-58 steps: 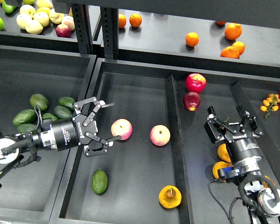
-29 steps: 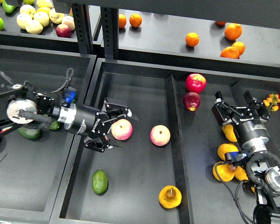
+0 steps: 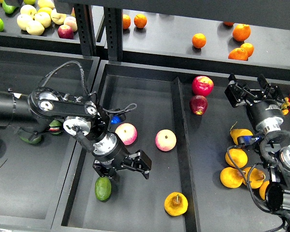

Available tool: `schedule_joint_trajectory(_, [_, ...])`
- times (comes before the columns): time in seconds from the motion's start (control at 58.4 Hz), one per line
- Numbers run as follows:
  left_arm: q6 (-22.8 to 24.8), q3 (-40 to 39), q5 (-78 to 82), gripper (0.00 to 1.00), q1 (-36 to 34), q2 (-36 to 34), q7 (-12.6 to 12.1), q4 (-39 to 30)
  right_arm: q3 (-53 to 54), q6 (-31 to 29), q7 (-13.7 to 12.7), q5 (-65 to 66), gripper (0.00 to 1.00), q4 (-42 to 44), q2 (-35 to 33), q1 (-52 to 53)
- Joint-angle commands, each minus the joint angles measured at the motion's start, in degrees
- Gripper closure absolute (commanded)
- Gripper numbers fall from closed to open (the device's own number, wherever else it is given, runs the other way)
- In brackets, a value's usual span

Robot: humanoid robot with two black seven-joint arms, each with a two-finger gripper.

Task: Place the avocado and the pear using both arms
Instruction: 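Lower the left gripper and close it around the avocado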

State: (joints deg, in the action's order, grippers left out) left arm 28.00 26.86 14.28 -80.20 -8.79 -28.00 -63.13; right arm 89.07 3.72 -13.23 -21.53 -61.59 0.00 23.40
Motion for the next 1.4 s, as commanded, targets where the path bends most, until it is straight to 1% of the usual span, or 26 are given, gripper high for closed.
schedule_joint_trajectory(0.0, [0.00, 5.12, -0.30, 0.01, -2.24, 4.66, 0.00, 2.31, -0.21, -0.29, -0.13, -0.09, 0.01, 1.03, 0.00, 0.42])
schedule_joint_trajectory(0.154, [0.00, 10.49, -0.39, 0.01, -4.26, 8.79, 0.00, 3.89, -0.30, -0.65, -0.22, -0.09, 0.01, 1.29, 0.00, 0.51])
schedule_joint_trajectory(0.274, [0.00, 12.77, -1.62, 0.01, -4.61, 8.79, 0.00, 5.91, -0.12, -0.65, -0.22, -0.09, 0.01, 1.21, 0.00, 0.51])
schedule_joint_trajectory(0.308, [0.00, 15.23, -2.67, 0.01, -4.18, 8.79, 0.00, 7.23, -0.12, -0.65, -0.22, -0.18, 0.01, 1.20, 0.00, 0.51])
schedule_joint_trajectory(0.411, [0.00, 16.99, -3.38, 0.01, -3.39, 8.79, 0.00, 8.98, -0.21, -0.73, -0.22, -0.18, 0.01, 1.20, 0.00, 0.51])
schedule_joint_trajectory(0.685, [0.00, 18.84, -4.87, 0.01, 1.27, 8.79, 0.00, 13.20, -0.30, -1.26, -0.22, -0.18, 0.01, 1.20, 0.00, 0.51])
schedule_joint_trajectory(0.788, [0.00, 18.84, -4.96, 0.01, 3.29, 8.79, 0.00, 15.49, -0.21, -1.61, -0.22, -0.18, 0.01, 1.20, 0.00, 0.51])
schedule_joint_trajectory(1.062, [0.00, 18.84, -4.96, 0.01, 6.20, 8.79, 0.00, 18.48, -0.38, -1.70, -0.22, -0.18, 0.01, 1.20, 0.00, 0.51])
schedule_joint_trajectory(1.165, [0.00, 18.31, -4.87, 0.01, 8.56, 8.79, 0.00, 20.32, -0.38, -1.70, -0.22, -0.18, 0.01, 1.20, 0.00, 0.51])
schedule_joint_trajectory(1.387, [0.00, 18.14, -4.87, 0.01, 9.01, 8.79, 0.00, 20.85, -0.30, -1.79, -0.22, -0.27, 0.01, 1.12, 0.00, 0.42])
